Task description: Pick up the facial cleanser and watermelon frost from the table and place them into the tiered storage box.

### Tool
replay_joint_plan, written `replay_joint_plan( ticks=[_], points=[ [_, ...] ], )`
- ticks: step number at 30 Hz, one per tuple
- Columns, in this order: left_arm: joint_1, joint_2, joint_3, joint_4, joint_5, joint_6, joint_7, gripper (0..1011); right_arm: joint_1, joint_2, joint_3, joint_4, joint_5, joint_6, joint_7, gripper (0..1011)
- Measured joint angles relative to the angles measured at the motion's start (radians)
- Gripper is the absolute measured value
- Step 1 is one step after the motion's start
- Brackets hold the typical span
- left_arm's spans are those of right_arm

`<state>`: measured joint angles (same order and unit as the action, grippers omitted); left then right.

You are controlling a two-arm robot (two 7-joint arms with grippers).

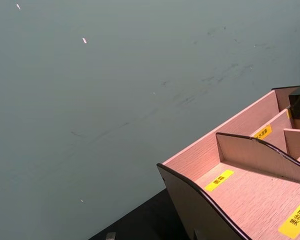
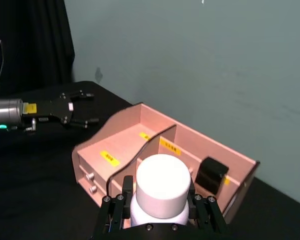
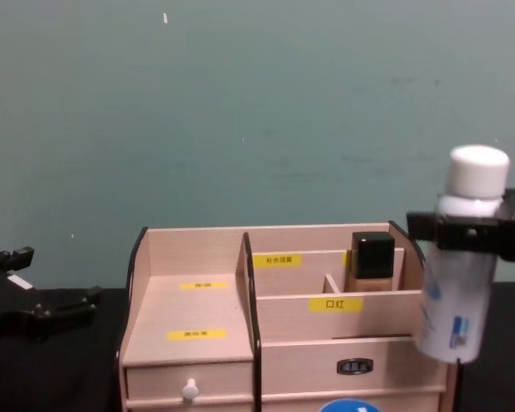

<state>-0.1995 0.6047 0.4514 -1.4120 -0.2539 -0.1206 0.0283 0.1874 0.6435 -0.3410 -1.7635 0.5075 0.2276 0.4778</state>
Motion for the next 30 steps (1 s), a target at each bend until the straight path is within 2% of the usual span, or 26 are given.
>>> replay_joint_plan(
  ticks=[7, 13, 16, 30],
  points=[
    [0.000, 0.000, 0.000, 0.000, 0.000, 0.000, 0.000, 1010, 0.079, -0.021, -0.042, 0.044, -0.002, 0.002, 0.020, 593],
    [0.000, 0.000, 0.000, 0.000, 0.000, 0.000, 0.000, 1009, 0.178, -0.063, -0.097, 0.130, -0.019, -0.011, 0.049, 593],
    [0.000, 0.000, 0.000, 0.000, 0.000, 0.000, 0.000, 1010, 0.209, -0.080, -0.113, 0.162, -0.025, -0.020, 0.054, 593],
    [0.000, 0.000, 0.000, 0.000, 0.000, 0.000, 0.000, 1010, 0.370, -0.188, -0.176, 0.390, -0.060, -0.112, 0.105, 593]
  ],
)
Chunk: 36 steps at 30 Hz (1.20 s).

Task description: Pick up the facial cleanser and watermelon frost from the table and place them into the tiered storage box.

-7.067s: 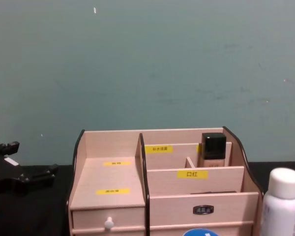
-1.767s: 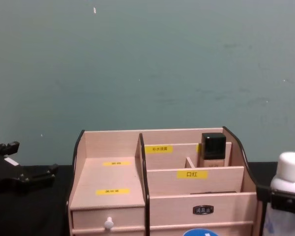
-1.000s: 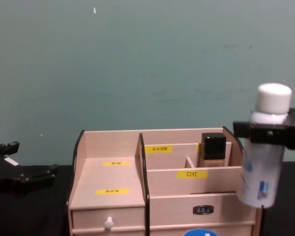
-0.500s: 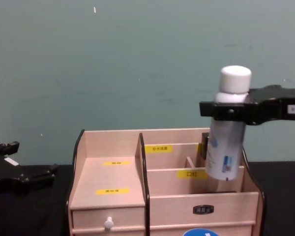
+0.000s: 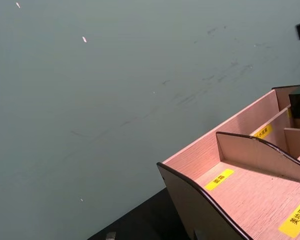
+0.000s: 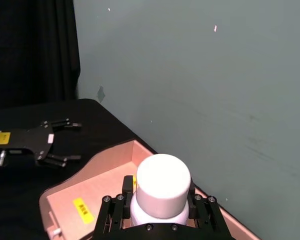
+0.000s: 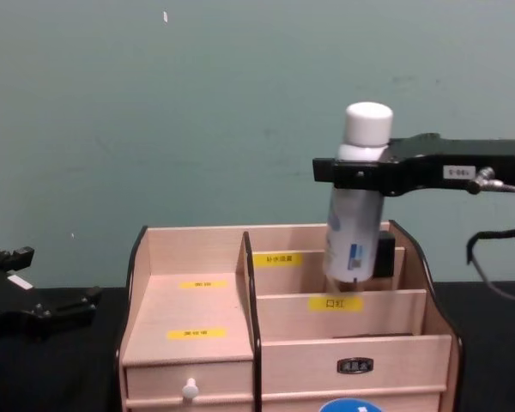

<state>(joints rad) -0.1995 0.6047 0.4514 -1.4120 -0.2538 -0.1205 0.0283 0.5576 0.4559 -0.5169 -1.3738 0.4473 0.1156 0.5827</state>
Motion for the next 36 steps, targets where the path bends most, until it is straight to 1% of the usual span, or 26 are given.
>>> replay_joint_plan(
  ticks=[2, 4, 5, 12, 24, 36],
  points=[
    [0.000, 0.000, 0.000, 0.000, 0.000, 0.000, 0.000, 1010, 0.027, -0.018, -0.009, 0.046, -0.005, -0.016, 0.012, 593],
    [0.000, 0.000, 0.000, 0.000, 0.000, 0.000, 0.000, 1010, 0.043, -0.030, -0.014, 0.072, -0.007, -0.025, 0.020, 593],
    [0.000, 0.000, 0.000, 0.000, 0.000, 0.000, 0.000, 1010, 0.059, -0.041, -0.019, 0.101, -0.010, -0.035, 0.030, 593],
    [0.000, 0.000, 0.000, 0.000, 0.000, 0.000, 0.000, 1010, 0.105, -0.083, -0.036, 0.189, -0.014, -0.063, 0.061, 593],
    [0.000, 0.000, 0.000, 0.000, 0.000, 0.000, 0.000, 1010, 0.139, -0.117, -0.054, 0.262, -0.027, -0.087, 0.084, 593],
    [0.000, 0.000, 0.000, 0.000, 0.000, 0.000, 0.000, 1010, 0.167, -0.146, -0.064, 0.313, -0.040, -0.100, 0.096, 593]
  ],
)
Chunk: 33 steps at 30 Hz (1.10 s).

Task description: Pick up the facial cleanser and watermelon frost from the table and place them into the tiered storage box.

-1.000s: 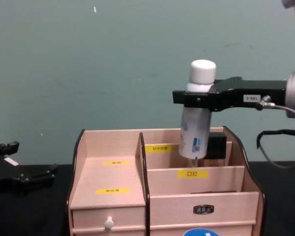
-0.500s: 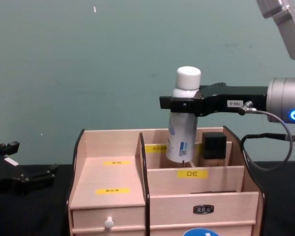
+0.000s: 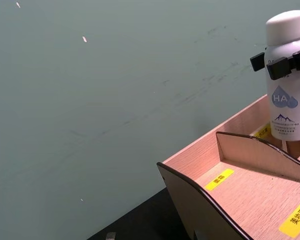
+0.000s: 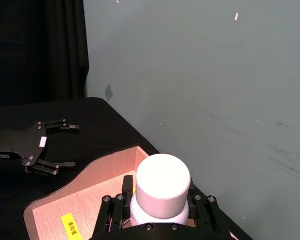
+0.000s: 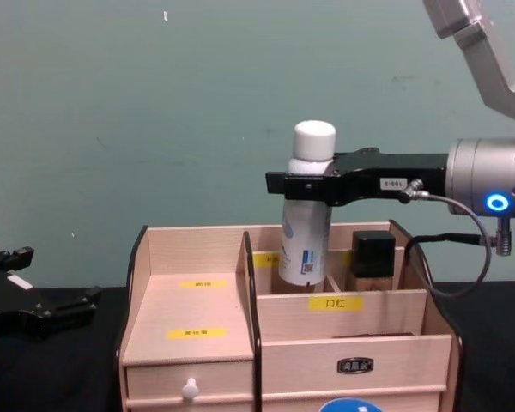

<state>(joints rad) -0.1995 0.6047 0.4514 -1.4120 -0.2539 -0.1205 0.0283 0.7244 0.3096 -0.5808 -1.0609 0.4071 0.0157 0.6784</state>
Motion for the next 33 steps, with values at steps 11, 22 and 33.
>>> replay_joint_plan(
  ticks=[11, 22, 33],
  points=[
    [0.000, 0.000, 0.000, 0.000, 0.000, 0.000, 0.000, 1010, 0.017, -0.020, -0.009, 0.041, -0.013, -0.009, 0.011, 593],
    [0.000, 0.000, 0.000, 0.000, 0.000, 0.000, 0.000, 1010, 0.025, -0.033, -0.011, 0.065, -0.024, -0.012, 0.015, 593],
    [0.000, 0.000, 0.000, 0.000, 0.000, 0.000, 0.000, 1009, 0.025, -0.040, -0.012, 0.085, -0.029, -0.012, 0.020, 592]
  ],
)
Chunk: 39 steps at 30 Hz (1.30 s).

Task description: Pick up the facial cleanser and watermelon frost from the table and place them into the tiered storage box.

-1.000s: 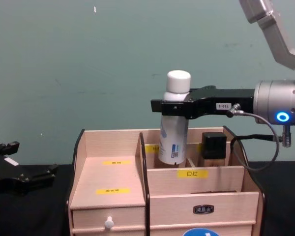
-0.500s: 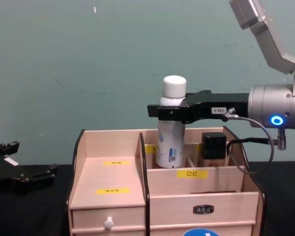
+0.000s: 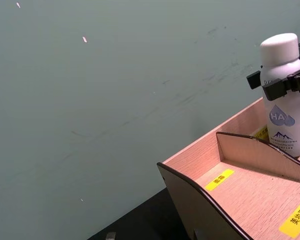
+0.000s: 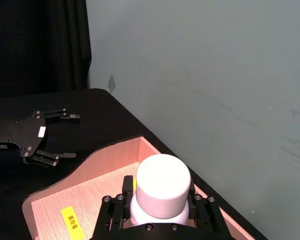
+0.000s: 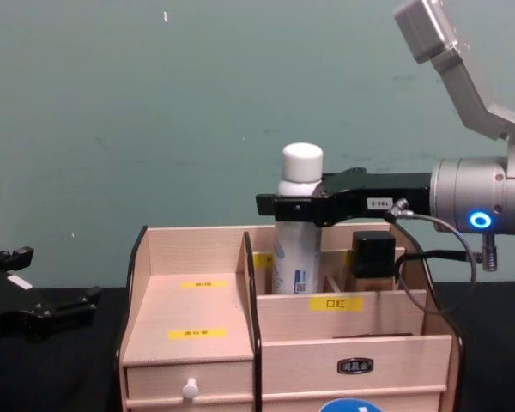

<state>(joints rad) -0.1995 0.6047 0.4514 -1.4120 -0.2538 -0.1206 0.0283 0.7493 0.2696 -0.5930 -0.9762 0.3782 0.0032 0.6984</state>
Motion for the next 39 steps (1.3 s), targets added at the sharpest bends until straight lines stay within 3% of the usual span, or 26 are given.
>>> replay_joint_plan(
  ticks=[22, 39],
  points=[
    [0.000, 0.000, 0.000, 0.000, 0.000, 0.000, 0.000, 1010, -0.003, -0.026, -0.002, 0.067, -0.004, -0.009, 0.018, 593],
    [0.000, 0.000, 0.000, 0.000, 0.000, 0.000, 0.000, 1010, -0.008, -0.022, -0.010, 0.071, -0.025, 0.002, 0.017, 592]
  ],
)
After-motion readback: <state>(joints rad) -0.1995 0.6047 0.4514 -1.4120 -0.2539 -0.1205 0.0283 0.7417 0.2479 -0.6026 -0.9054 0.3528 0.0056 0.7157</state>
